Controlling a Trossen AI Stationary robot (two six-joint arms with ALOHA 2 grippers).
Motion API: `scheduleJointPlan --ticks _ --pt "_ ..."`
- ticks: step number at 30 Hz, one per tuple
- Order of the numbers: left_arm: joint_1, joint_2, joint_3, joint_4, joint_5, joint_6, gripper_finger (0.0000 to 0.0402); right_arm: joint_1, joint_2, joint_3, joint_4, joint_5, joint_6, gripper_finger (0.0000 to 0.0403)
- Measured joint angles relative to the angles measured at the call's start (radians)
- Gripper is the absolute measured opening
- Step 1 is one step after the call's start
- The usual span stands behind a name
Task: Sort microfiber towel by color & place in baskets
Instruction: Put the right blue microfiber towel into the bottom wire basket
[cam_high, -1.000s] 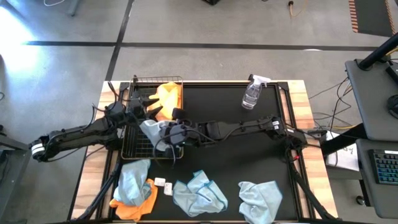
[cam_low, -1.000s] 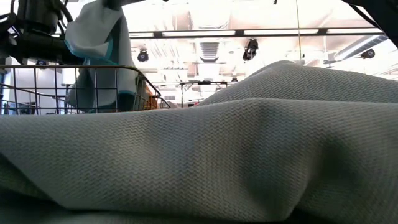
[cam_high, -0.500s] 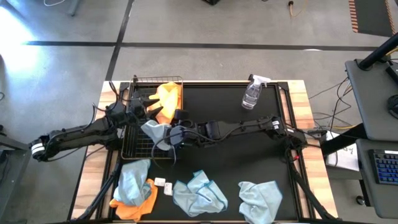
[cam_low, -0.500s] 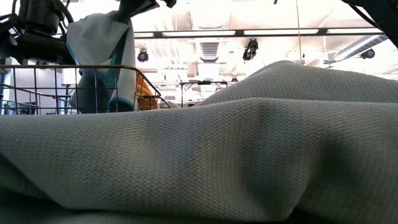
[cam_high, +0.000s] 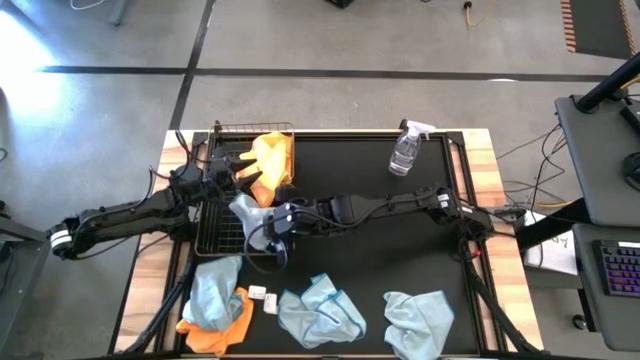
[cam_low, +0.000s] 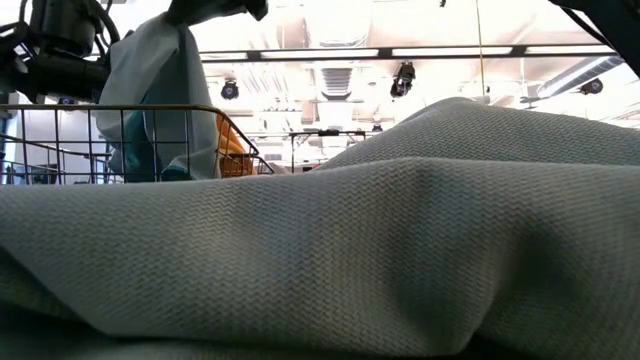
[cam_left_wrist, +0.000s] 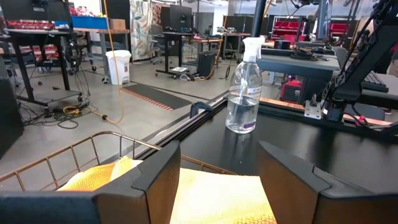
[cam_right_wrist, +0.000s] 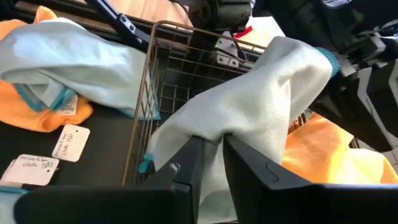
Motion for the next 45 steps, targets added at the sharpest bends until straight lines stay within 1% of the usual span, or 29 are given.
scheduleJointPlan --ticks 6,15,19,21,24,27,30,32,36,37,41,43,45 --pt "0.000 0.001 0.000 -0.001 0.000 0.000 0.0194 -0.002 0.000 0.000 -0.029 -0.001 0.049 0.0083" --pt "0.000 0.001 0.000 -0.007 0.000 0.000 0.0194 -0.007 0.000 0.000 -0.066 0.000 0.068 0.0166" --pt "0.000 0.001 0.000 -0.016 0.000 0.000 0.0194 -0.007 -0.006 0.000 -0.187 0.000 0.116 0.0182" --pt "0.000 0.001 0.000 -0.021 0.000 0.000 0.0194 -0.006 -0.008 0.000 -0.292 -0.001 0.165 0.0182" --pt "0.000 0.001 0.000 -0.023 0.000 0.000 0.0194 -0.006 -0.010 0.005 -0.502 -0.023 0.274 0.0178" --pt "0.000 0.001 0.000 -0.023 0.000 -0.006 0.0194 -0.006 -0.010 0.005 -0.694 -0.096 0.411 0.0172" --pt "0.000 0.001 0.000 -0.023 0.000 -0.015 0.0194 -0.005 -0.009 0.005 -0.835 -0.178 0.539 0.0166" --pt "0.000 0.001 0.000 -0.023 0.000 -0.016 0.0194 0.000 -0.010 0.001 -0.834 -0.245 0.602 0.0162" --pt "0.000 0.000 0.000 -0.024 0.000 -0.016 0.0194 0.019 -0.024 -0.002 -0.828 -0.428 0.698 0.0154" --pt "-0.001 0.000 0.000 -0.024 0.000 -0.016 0.0194 0.026 -0.027 -0.001 -0.834 -0.454 0.715 0.0152" --pt "0.000 0.001 0.000 -0.022 0.012 -0.024 0.0194 0.059 -0.030 -0.002 -0.836 -0.473 0.736 0.0144" --pt "-0.002 0.001 0.000 -0.021 0.083 -0.023 0.0194 0.075 -0.030 -0.002 -0.837 -0.472 0.733 0.0141" --pt "-0.005 0.001 0.003 -0.032 0.198 0.011 0.0194 0.093 -0.030 -0.002 -0.838 -0.472 0.732 0.0138"
